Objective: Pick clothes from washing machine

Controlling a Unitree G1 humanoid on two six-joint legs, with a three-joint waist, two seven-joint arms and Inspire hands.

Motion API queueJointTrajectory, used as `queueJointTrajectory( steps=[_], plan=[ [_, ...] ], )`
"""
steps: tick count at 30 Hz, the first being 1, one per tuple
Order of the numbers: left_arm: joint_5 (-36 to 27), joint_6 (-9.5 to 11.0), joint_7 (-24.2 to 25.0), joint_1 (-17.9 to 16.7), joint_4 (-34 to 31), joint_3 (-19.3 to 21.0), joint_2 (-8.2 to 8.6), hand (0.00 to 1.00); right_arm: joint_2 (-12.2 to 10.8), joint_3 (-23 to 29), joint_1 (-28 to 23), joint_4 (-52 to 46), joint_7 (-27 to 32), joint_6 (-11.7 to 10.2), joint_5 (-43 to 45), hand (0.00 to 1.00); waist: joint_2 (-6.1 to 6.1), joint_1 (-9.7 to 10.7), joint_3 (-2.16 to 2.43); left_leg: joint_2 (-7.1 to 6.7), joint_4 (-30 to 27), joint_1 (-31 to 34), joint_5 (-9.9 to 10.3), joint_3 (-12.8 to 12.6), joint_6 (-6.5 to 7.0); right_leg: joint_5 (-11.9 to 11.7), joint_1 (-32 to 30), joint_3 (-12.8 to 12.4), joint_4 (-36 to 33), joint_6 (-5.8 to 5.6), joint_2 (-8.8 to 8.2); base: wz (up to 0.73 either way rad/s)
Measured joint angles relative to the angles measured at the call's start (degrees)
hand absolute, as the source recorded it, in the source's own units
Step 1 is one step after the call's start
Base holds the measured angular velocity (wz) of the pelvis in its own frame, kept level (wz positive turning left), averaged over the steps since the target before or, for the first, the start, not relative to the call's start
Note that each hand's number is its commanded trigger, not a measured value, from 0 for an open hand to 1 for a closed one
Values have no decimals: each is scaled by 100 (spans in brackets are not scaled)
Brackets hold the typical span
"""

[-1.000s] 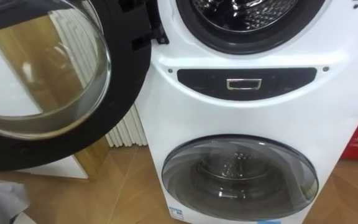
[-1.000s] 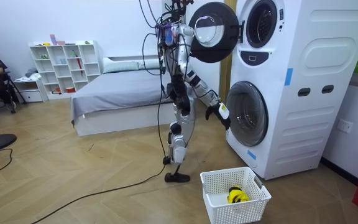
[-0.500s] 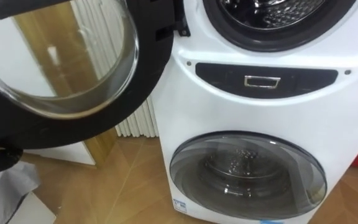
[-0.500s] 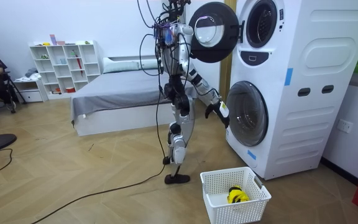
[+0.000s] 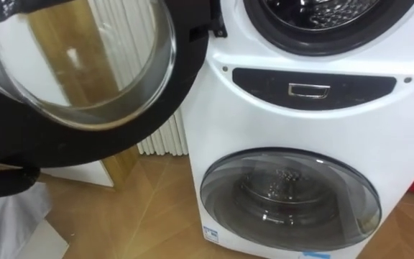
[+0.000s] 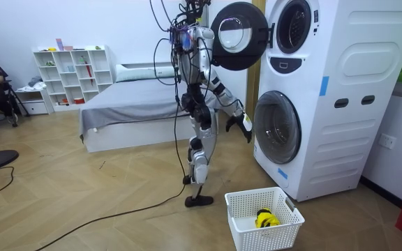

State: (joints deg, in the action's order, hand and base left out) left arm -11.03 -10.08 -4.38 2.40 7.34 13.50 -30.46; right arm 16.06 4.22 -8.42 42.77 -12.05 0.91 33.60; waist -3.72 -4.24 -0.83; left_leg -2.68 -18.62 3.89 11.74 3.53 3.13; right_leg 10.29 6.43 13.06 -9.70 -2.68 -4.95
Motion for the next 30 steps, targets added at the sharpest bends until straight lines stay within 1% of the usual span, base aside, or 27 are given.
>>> queueJointTrajectory(
  steps=[3,5,10,14,15,16,17,18,19,20,21,25,27,29,30],
  plan=[
    [73,-71,0,-11,-247,-172,52,0,-13,-150,19,1,17,-5,-33,0,9,-1,0,-21,5,39,-19,46,33,-54,22,-15,2,-72,-11,18],
    [172,-129,0,-30,-363,-192,98,0,-12,-194,50,1,31,-2,-35,0,16,-7,1,-29,-7,55,-26,56,44,-70,18,-16,-1,-82,-13,4],
    [199,-156,0,-40,-405,-225,119,0,-11,-305,82,108,143,-5,-34,0,31,-7,8,-32,-28,63,-33,56,49,-79,19,-18,-6,-88,-15,0],
    [283,-158,1,-43,-470,-185,272,0,-15,-310,151,416,138,33,-50,0,35,-8,11,-40,-26,85,-54,63,48,-78,-2,-18,-7,-89,-22,0],
    [321,-192,0,-56,-545,-172,311,0,-14,-309,151,417,139,45,-50,0,42,-8,16,-55,-27,116,-74,79,48,-78,-26,-15,-1,-88,-27,4],
    [322,-219,0,-88,-614,-170,318,0,-14,-308,156,419,142,45,-53,0,47,-7,20,-65,-25,135,-92,92,50,-78,-41,-17,1,-89,-32,9],
    [325,-243,7,-181,-778,-187,339,0,-14,-309,157,439,152,45,-79,0,57,-5,25,-86,-11,148,-120,114,56,-78,-49,-18,6,-89,-47,9],
    [327,-259,24,-347,-996,-197,375,0,-14,-320,156,453,161,46,-124,0,57,-6,26,-97,-13,145,-126,118,61,-78,-47,-16,3,-89,-57,7],
    [337,-261,32,-419,-1098,-197,409,0,-14,-345,156,456,175,48,-168,0,58,-8,26,-100,-14,145,-129,118,66,-79,-47,-14,0,-89,-61,0],
    [411,-261,56,-511,-1238,-202,494,0,-14,-415,157,457,201,48,-230,0,59,-15,26,-106,-15,143,-136,119,73,-79,-46,-14,-8,-90,-69,0],
    [445,-262,58,-543,-1288,-214,527,0,-14,-449,159,456,201,48,-259,0,61,-18,27,-108,-16,140,-140,118,76,-79,-45,-13,-12,-90,-73,0],
    [503,-265,112,-602,-1376,-295,593,0,-29,-547,162,457,195,56,-357,0,58,-29,25,-111,-31,143,-157,128,76,-79,-49,-11,-12,-91,-85,-2],
    [503,-276,164,-658,-1457,-296,616,0,-39,-547,163,449,192,116,-354,0,65,-28,30,-110,-32,162,-177,119,69,-69,-77,-15,-5,-99,-87,-2],
    [506,-339,368,-777,-1687,-299,616,0,-43,-539,155,448,187,228,-356,0,71,-21,33,-121,-29,168,-208,106,73,-47,-81,-12,-1,-115,-93,0],
    [506,-339,464,-934,-1890,-282,616,0,-51,-540,155,429,188,239,-369,0,74,-24,35,-121,-24,167,-214,99,78,-47,-86,-17,-1,-116,-96,0]
  ],
)
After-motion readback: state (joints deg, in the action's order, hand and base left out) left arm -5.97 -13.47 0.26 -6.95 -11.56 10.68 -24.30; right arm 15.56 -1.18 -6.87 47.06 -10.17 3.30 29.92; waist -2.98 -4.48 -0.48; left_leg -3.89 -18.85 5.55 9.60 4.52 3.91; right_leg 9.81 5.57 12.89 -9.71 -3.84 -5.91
